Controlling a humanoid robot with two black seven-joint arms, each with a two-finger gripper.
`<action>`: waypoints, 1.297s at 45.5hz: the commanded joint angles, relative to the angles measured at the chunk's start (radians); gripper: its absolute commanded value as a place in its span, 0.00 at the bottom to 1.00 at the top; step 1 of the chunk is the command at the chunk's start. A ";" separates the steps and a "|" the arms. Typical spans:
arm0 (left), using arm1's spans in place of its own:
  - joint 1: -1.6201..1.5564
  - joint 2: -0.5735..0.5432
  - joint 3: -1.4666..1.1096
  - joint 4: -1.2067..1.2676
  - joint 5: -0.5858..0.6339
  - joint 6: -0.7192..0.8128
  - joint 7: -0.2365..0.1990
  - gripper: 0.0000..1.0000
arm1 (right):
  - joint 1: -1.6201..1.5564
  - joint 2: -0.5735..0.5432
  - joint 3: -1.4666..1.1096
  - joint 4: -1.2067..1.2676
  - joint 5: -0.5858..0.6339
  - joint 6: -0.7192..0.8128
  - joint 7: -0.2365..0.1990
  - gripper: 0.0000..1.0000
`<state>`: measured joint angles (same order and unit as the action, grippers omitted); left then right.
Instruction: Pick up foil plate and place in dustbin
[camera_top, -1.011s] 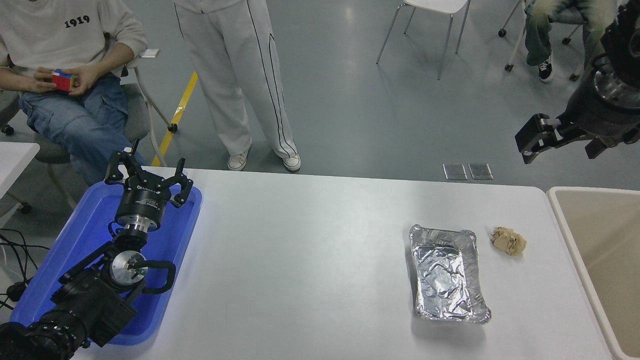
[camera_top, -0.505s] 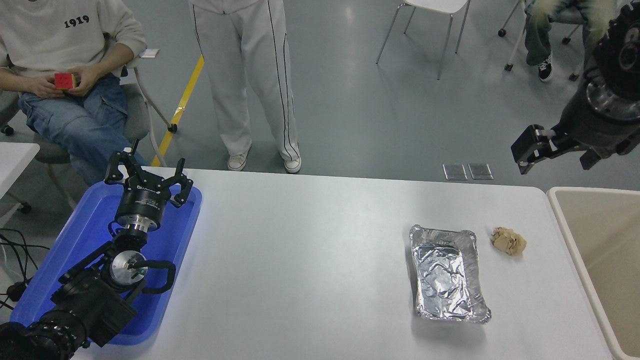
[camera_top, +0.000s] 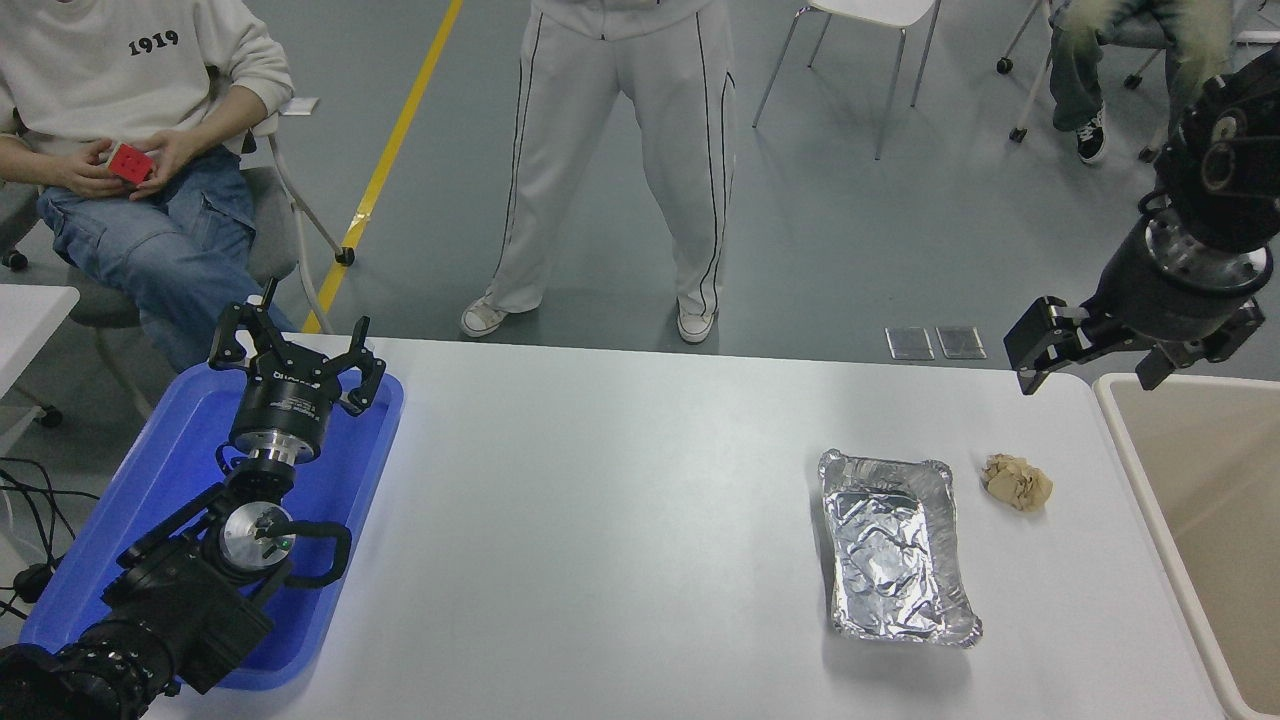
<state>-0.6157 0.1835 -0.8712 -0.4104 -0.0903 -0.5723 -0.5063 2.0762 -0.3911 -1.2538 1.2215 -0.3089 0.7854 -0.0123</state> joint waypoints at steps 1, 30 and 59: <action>0.001 0.001 0.000 -0.001 0.000 0.000 0.000 1.00 | -0.068 -0.012 0.042 0.001 0.002 0.000 0.000 1.00; 0.001 0.001 0.000 -0.001 0.000 0.000 0.000 1.00 | -0.363 -0.014 0.168 0.003 -0.013 -0.314 0.000 1.00; 0.001 0.001 0.000 -0.002 0.000 0.000 0.002 1.00 | -0.686 0.009 0.247 -0.175 -0.004 -0.505 -0.003 1.00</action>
<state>-0.6151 0.1841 -0.8713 -0.4122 -0.0906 -0.5722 -0.5060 1.5259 -0.3966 -1.0264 1.1559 -0.3239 0.3248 -0.0138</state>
